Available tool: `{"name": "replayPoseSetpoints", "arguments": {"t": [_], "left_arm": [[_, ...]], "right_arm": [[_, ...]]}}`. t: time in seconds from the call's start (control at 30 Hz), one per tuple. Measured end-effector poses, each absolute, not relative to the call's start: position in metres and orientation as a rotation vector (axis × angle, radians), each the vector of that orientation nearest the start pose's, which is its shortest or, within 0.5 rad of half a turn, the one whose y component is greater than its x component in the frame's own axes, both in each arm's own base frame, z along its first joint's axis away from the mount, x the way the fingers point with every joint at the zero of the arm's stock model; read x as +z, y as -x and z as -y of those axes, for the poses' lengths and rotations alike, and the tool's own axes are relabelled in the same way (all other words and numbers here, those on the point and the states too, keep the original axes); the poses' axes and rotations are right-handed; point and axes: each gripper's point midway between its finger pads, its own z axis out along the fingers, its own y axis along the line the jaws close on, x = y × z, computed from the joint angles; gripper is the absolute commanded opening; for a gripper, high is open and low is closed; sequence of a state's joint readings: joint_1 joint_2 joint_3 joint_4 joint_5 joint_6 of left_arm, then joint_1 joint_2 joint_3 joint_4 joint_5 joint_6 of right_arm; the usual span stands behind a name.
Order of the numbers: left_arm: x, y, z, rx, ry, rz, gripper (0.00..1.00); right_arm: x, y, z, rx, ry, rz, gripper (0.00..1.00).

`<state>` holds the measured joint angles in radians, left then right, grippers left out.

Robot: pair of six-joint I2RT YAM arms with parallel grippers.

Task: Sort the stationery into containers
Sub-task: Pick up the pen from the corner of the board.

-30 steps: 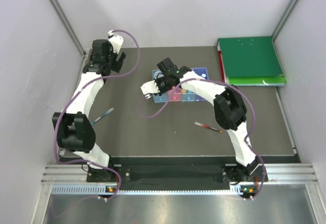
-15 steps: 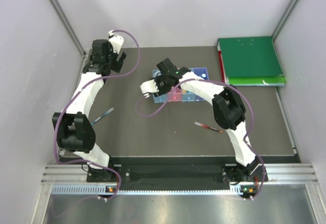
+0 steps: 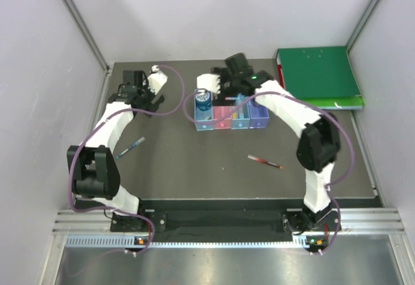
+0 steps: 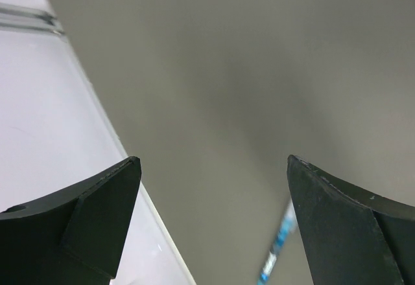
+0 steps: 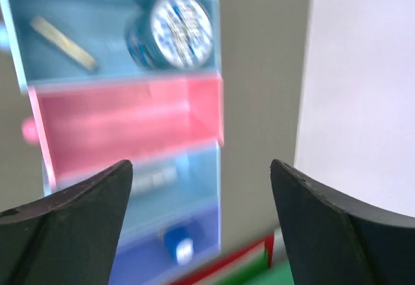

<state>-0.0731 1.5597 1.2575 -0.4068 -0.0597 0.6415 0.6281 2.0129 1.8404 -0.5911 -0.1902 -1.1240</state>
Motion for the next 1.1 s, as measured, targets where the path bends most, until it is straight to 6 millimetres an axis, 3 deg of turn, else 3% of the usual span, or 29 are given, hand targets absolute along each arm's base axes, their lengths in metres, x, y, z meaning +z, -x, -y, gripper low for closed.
{"name": "replayPoseSetpoints", "arguments": {"t": [0.1, 0.2, 0.33, 0.47, 0.57, 0.97, 1.1], "left_arm": [[0.161, -0.421, -0.006, 0.348, -0.852, -2.234, 0.99], [0.151, -0.406, -0.01, 0.344, -0.882, -2.301, 0.99], [0.135, -0.388, -0.019, 0.339, -0.877, -2.408, 0.99], [0.115, -0.375, -0.028, 0.297, -0.826, -2.518, 0.99], [0.099, -0.364, -0.029, 0.248, -0.793, -2.601, 0.97], [0.038, -0.301, -0.028, 0.149, -0.866, -2.805, 0.95], [0.026, -0.291, -0.034, 0.155, -0.883, -2.824, 0.93]], "right_arm": [[0.217, -0.445, -0.28, -0.05, 1.725, -1.5, 0.95], [0.239, -0.433, -0.243, -0.055, 1.627, -1.583, 0.96], [0.23, -0.405, -0.215, -0.034, 1.591, -1.684, 0.96], [0.202, -0.385, -0.204, -0.006, 1.613, -1.772, 0.96], [0.193, -0.38, -0.2, 0.0, 1.615, -1.809, 0.96], [0.194, -0.382, -0.201, -0.002, 1.599, -1.811, 0.96], [0.194, -0.382, -0.201, -0.002, 1.599, -1.811, 0.96]]}}
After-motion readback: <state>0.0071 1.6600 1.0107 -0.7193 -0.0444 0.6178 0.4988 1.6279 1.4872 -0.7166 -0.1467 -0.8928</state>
